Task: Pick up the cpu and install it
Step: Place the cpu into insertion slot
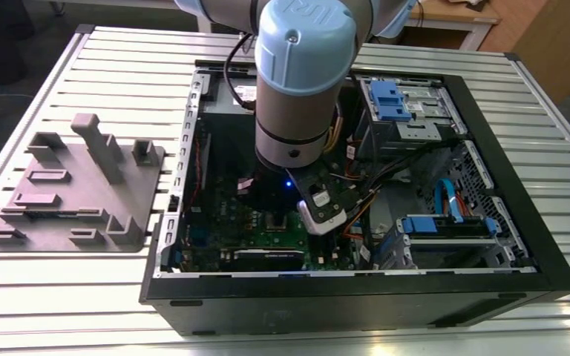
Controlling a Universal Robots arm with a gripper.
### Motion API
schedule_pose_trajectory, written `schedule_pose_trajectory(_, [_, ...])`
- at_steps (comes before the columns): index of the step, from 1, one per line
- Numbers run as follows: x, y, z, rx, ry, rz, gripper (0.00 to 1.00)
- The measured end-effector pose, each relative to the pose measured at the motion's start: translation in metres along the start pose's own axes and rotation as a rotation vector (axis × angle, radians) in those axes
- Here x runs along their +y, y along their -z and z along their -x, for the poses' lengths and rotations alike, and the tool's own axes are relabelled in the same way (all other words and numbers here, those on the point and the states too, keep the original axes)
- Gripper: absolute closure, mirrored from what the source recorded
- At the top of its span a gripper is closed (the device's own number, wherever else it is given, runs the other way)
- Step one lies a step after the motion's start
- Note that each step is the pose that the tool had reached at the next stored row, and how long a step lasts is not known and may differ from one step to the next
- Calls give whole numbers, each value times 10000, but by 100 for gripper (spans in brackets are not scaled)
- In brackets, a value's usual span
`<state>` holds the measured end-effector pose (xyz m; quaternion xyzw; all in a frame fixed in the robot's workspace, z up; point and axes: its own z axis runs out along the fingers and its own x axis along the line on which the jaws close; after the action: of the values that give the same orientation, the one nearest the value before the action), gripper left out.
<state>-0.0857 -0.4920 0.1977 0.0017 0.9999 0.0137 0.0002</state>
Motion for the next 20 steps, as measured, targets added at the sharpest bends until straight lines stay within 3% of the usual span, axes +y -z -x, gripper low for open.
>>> schedule_pose_trajectory(20, [-1, -45, -12, -9, 0, 1, 90])
